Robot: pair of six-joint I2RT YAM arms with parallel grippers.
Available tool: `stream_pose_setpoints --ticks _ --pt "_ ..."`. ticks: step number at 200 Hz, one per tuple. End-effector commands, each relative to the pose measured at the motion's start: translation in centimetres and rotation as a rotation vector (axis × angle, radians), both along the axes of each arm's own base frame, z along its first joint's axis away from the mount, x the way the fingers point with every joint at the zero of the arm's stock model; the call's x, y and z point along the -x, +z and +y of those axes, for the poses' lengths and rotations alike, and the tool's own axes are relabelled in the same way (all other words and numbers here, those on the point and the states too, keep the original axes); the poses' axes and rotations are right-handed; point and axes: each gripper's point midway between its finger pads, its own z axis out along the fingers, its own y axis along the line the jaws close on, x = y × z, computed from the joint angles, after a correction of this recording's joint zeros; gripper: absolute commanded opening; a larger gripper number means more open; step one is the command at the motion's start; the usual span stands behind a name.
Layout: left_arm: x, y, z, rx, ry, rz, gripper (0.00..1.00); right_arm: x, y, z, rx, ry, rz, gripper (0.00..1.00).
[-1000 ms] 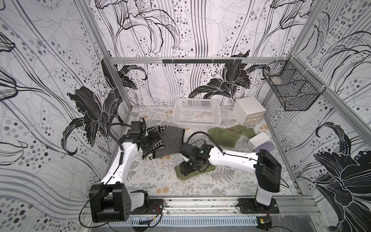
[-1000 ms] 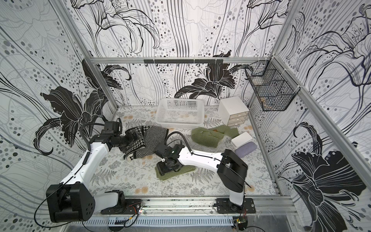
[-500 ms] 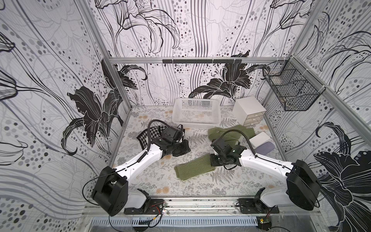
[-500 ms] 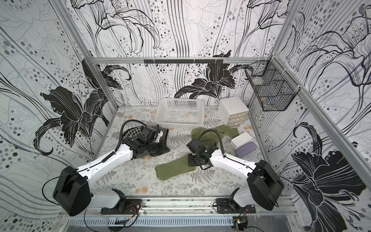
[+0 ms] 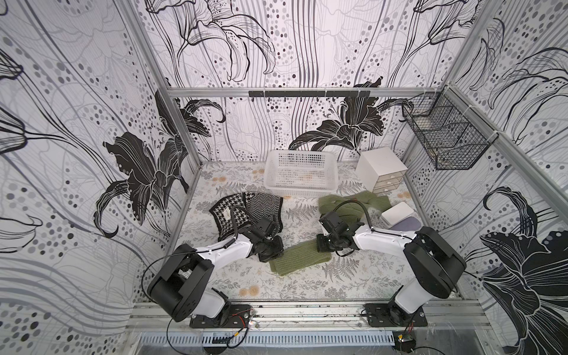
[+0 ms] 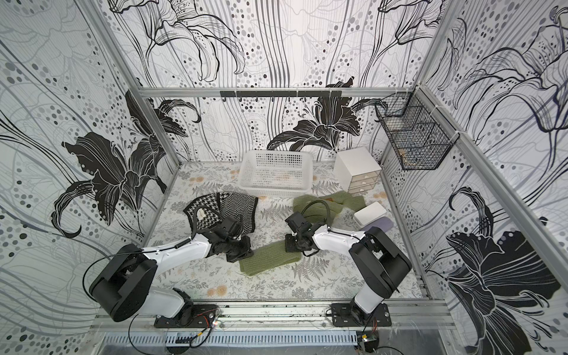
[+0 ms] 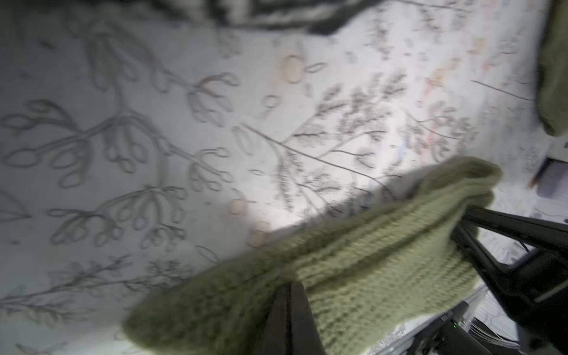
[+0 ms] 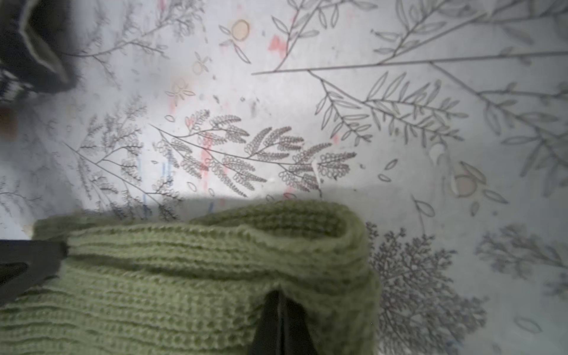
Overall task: Roll up the scarf and place it into the basket
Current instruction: Fold the scarf at the center of the board, then roll the scarf at the center of the board.
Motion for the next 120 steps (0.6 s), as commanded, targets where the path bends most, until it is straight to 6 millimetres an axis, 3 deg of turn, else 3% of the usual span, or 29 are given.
stream_pose_setpoints --ticks 1,12,31,49,56,73,81,120 --pt "-1.6 -0.2 0.4 -0.008 0.019 -0.05 0.0 -0.2 -0.3 0.1 0.005 0.024 -0.002 0.0" --pt "-2.0 0.4 0.3 -0.019 0.007 -0.063 0.0 -0.6 0.7 0.3 -0.008 0.027 -0.027 0.0" --pt "-3.3 3.1 0.2 -0.037 -0.016 -0.125 0.0 -0.8 2.9 -0.4 -0.001 0.016 -0.074 0.0" --pt "-4.3 5.8 -0.2 -0.03 -0.037 -0.184 0.0 -0.3 3.9 -1.4 0.019 0.006 -0.081 0.23" --pt "-4.5 6.6 -0.6 -0.014 -0.052 -0.196 0.08 0.0 3.9 -1.8 0.027 0.003 -0.077 0.29" --pt "-5.1 8.1 -1.9 0.027 -0.088 -0.22 0.31 0.6 3.8 -2.5 0.032 -0.002 -0.069 0.34" --pt "-5.3 8.5 -2.7 0.043 -0.11 -0.232 0.36 0.9 3.6 -2.9 0.036 -0.008 -0.058 0.35" --pt "-5.8 9.8 -6.6 0.104 -0.187 -0.252 0.37 1.6 2.6 -3.6 0.024 -0.025 -0.024 0.41"
